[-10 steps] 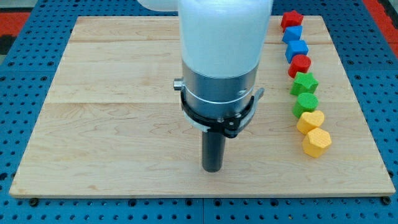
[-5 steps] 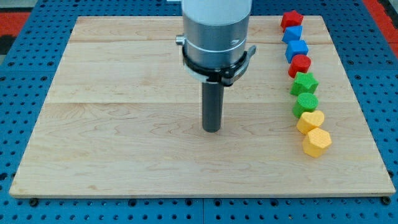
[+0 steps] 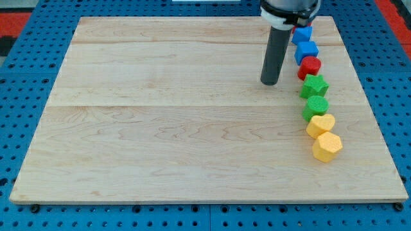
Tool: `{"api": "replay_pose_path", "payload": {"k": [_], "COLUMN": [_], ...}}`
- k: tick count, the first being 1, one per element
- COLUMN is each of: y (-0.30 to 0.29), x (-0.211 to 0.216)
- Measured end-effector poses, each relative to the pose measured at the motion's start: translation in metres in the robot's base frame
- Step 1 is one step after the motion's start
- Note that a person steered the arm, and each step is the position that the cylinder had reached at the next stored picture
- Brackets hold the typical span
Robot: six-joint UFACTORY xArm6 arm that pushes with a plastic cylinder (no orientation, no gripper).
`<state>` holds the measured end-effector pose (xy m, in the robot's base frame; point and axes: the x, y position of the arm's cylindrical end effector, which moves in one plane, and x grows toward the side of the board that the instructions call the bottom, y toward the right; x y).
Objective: Place the blue cube to the right of the blue triangle
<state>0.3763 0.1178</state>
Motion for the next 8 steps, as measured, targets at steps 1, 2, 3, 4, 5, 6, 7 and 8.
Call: {"api": "replay_pose_path", "payload": {"k": [1, 2, 3, 4, 5, 6, 7, 8], "y": [0.012, 0.045, 0.065, 0.072, 0.097, 0.118, 0.119, 0.118], "x": [-0.024, -0.039, -0.041, -0.045, -0.064, -0.072, -0.061, -0.041]}}
